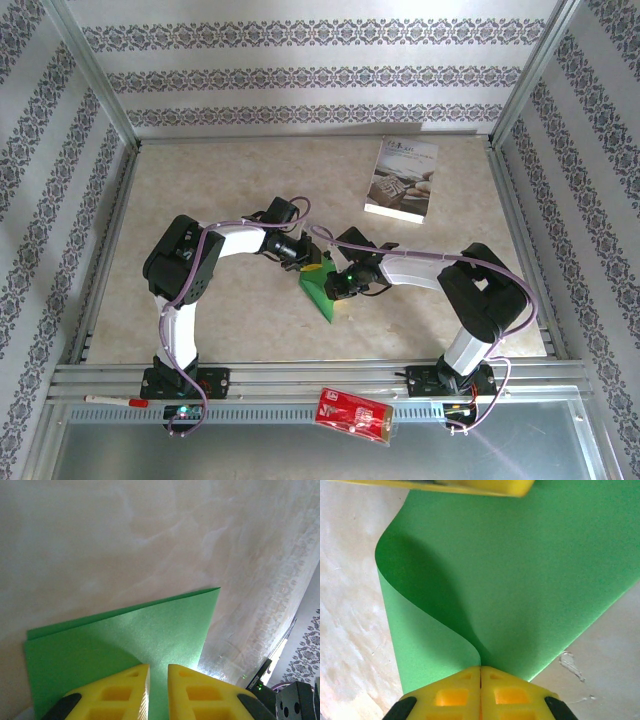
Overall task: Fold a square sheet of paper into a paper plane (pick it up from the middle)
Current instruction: Third fold the triangle at the center of the table.
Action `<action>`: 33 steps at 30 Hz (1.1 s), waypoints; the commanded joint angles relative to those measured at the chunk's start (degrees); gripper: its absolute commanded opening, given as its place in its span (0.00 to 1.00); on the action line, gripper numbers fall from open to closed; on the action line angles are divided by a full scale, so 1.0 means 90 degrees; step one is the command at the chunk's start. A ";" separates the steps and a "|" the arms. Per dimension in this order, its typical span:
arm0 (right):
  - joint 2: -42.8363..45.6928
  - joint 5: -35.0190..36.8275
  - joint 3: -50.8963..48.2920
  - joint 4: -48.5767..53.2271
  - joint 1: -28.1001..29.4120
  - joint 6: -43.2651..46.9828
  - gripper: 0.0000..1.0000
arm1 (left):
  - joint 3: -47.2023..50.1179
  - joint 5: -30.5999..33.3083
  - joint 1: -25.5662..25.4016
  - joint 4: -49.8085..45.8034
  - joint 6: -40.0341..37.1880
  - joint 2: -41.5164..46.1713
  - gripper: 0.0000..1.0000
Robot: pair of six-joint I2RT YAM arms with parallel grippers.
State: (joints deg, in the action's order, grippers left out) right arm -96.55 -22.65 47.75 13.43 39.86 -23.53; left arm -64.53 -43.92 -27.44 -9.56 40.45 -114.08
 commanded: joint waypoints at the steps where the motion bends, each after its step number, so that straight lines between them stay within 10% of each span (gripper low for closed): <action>1: -0.0068 -0.0127 0.0162 0.0016 -0.0082 0.0144 0.07 | 0.0041 0.0319 -0.0047 -0.0454 -0.0141 -0.0273 0.17; 33: -0.0171 -0.0016 -0.0303 0.0043 -0.0070 0.0057 0.05 | -0.0551 0.0225 -0.0038 -0.0715 -0.0036 0.0177 0.29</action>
State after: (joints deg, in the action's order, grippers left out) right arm -97.23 -24.27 47.24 12.01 39.48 -23.59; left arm -67.81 -42.83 -27.44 -13.21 40.51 -114.10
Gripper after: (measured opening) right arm 0.051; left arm 0.287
